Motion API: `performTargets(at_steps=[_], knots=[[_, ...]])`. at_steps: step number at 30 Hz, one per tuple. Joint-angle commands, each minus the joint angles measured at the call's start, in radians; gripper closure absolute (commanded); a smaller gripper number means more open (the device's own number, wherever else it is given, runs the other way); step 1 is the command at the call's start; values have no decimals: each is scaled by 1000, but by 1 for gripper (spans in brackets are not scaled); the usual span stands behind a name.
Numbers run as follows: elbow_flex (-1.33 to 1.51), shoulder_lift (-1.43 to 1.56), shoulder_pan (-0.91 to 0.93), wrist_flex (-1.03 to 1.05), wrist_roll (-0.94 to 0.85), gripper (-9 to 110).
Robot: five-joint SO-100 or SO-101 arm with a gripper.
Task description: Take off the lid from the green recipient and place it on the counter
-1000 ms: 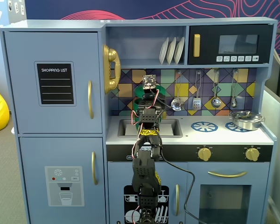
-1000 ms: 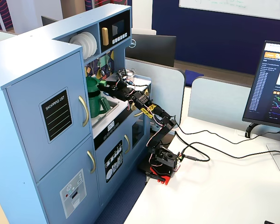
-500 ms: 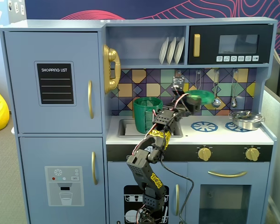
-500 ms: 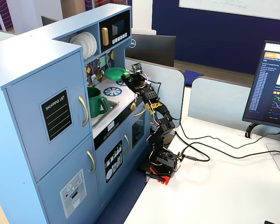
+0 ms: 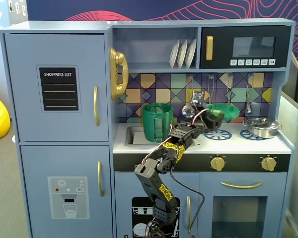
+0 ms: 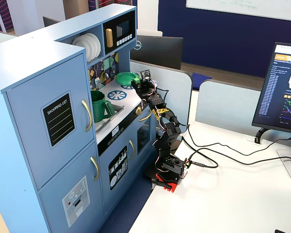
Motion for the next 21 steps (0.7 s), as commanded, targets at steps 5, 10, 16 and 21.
performTargets(at_steps=[5, 10, 16, 21], knots=[[117, 41, 11, -190, 29, 102], [201, 17, -3, -267, 25, 102], [311, -11, -11, -334, 11, 102], [383, -37, -25, -397, 2, 102]])
